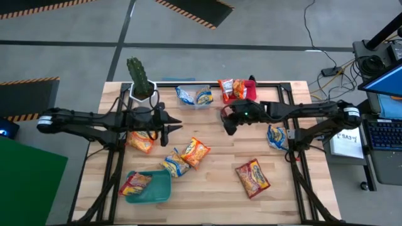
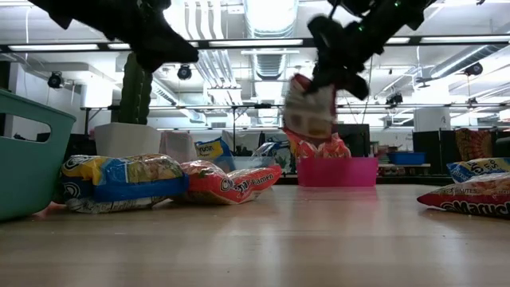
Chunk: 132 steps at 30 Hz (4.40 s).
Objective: Sort Maruchan noodles
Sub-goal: Put the red noodle pack into the green bin, then put the blue noodle pack into the white bin
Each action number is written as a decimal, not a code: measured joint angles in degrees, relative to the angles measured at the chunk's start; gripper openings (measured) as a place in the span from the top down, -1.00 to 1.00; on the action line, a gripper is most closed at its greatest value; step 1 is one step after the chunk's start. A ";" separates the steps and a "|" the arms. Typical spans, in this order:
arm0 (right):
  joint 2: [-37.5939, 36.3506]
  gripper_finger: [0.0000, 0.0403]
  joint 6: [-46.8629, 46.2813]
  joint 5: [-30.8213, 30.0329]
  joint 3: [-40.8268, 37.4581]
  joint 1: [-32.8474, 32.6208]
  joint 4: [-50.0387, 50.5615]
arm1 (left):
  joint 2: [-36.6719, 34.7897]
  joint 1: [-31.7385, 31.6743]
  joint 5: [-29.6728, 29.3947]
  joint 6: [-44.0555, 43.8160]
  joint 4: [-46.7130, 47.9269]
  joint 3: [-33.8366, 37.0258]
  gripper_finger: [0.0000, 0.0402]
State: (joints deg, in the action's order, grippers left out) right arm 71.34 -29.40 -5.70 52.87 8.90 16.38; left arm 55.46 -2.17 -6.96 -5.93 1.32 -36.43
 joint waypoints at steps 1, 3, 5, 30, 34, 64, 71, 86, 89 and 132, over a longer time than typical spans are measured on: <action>0.30 0.91 0.04 1.24 -0.03 -0.40 -2.50 | -0.04 0.70 0.00 -0.08 0.17 -0.52 0.63; 1.30 0.91 0.04 3.34 -0.03 -1.24 -7.06 | -0.22 2.37 0.12 -0.13 2.01 -2.19 0.63; 2.67 0.91 -0.06 5.22 -0.06 -2.41 -12.21 | -0.22 4.49 0.10 -0.42 5.13 -4.46 0.63; 36.61 0.91 12.52 22.64 24.05 -17.23 -49.31 | -0.22 40.76 -27.71 -16.69 27.36 -23.14 0.63; 42.44 0.91 13.04 25.60 31.61 -17.59 -49.26 | -0.22 41.55 -28.39 -17.46 33.85 -27.07 0.63; 72.59 0.91 7.93 38.72 71.31 -18.17 -25.42 | 3.75 42.58 -8.96 -40.44 56.23 -28.94 0.63; 72.57 0.70 10.07 38.68 71.22 -18.55 -24.95 | 9.38 44.81 -3.16 -47.75 62.51 -28.89 0.63; 72.44 0.35 11.97 38.73 71.30 -20.39 -23.72 | 22.46 46.38 2.20 -49.85 59.33 -28.89 0.63; 72.12 0.37 12.11 38.72 71.39 -20.56 -23.43 | 23.80 46.40 3.56 -50.06 58.34 -28.89 0.63; 51.66 0.39 32.30 29.60 59.99 -20.13 2.57 | 25.17 43.72 -6.37 -32.98 51.34 -28.94 0.63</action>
State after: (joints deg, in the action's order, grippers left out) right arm 123.01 2.90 23.90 112.86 -11.22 18.95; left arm 80.63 41.55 -13.34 -38.92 52.66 -65.36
